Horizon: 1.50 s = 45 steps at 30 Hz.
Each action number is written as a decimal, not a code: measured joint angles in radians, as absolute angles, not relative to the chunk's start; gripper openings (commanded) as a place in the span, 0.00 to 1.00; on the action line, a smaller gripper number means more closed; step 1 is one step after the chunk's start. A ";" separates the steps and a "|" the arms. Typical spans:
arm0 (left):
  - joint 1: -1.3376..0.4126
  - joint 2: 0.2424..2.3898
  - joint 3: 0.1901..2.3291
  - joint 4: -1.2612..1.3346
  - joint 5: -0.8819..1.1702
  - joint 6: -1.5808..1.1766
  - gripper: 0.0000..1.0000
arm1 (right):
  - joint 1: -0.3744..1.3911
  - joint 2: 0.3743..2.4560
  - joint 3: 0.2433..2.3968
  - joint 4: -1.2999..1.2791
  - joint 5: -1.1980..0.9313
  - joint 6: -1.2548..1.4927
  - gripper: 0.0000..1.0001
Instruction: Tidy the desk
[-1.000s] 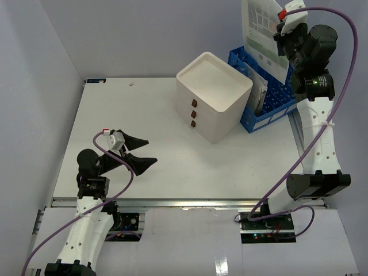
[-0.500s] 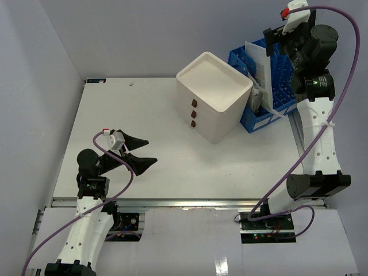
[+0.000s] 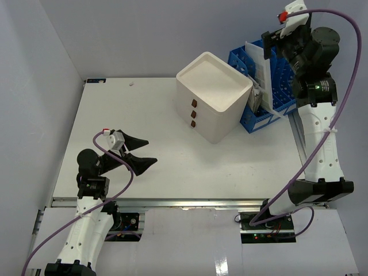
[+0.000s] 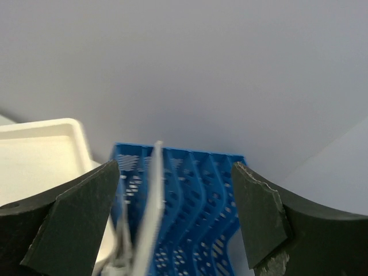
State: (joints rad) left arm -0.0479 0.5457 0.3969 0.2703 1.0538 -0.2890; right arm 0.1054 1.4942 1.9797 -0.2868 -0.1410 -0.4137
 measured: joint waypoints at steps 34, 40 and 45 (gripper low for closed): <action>-0.050 0.526 0.397 0.254 1.054 -0.289 0.98 | 0.329 0.955 0.894 0.061 0.484 -0.320 0.95; -0.050 0.526 0.397 0.243 1.054 -0.289 0.98 | 0.299 0.991 0.853 0.203 0.517 -0.338 0.97; -0.051 0.526 0.397 0.239 1.053 -0.288 0.98 | 0.245 0.991 0.818 0.300 0.523 -0.329 0.99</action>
